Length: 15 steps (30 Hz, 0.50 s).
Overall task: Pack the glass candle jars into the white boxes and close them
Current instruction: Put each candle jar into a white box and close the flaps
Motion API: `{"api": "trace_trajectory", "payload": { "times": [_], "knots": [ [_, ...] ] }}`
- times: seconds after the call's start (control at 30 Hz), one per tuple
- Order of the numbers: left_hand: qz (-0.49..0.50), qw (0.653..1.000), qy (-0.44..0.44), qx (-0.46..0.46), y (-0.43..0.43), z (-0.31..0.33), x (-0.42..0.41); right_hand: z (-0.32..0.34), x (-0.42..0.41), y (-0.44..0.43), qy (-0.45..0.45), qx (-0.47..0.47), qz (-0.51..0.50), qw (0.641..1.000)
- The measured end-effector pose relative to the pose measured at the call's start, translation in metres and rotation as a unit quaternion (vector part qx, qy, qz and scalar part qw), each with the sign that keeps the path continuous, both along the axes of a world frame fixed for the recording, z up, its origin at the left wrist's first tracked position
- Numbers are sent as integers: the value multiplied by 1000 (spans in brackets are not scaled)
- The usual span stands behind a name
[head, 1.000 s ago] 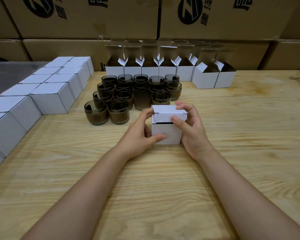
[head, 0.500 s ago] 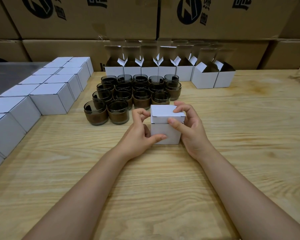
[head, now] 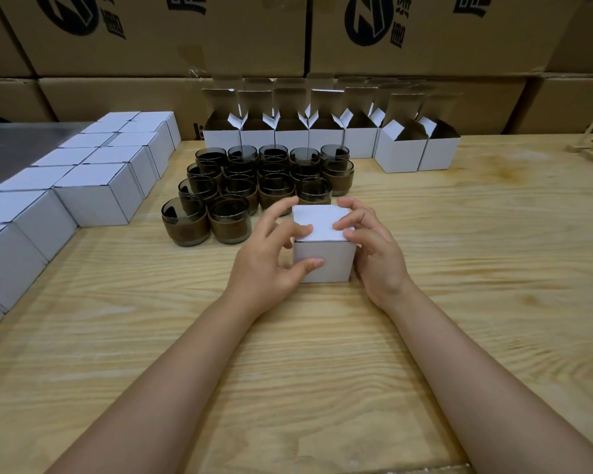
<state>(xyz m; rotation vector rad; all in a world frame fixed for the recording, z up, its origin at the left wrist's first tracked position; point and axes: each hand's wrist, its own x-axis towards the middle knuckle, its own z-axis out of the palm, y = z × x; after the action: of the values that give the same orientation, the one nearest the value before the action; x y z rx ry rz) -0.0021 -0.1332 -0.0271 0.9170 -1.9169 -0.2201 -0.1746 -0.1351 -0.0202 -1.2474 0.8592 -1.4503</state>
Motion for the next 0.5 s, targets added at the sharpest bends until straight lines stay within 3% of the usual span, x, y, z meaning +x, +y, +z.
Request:
{"api": "trace_trajectory", "payload": {
  "times": [0.23,0.37,0.5],
  "knots": [
    [113,984,-82,-114,5,2,-3,0,-6,0,-32,21,30,999],
    [155,945,-179,-225,12,2,-8,2,-5,0,-58,45,76,994],
    [229,910,-231,-257,20,10,-18,2,-1,1,-18,49,132,990]
  ]
}}
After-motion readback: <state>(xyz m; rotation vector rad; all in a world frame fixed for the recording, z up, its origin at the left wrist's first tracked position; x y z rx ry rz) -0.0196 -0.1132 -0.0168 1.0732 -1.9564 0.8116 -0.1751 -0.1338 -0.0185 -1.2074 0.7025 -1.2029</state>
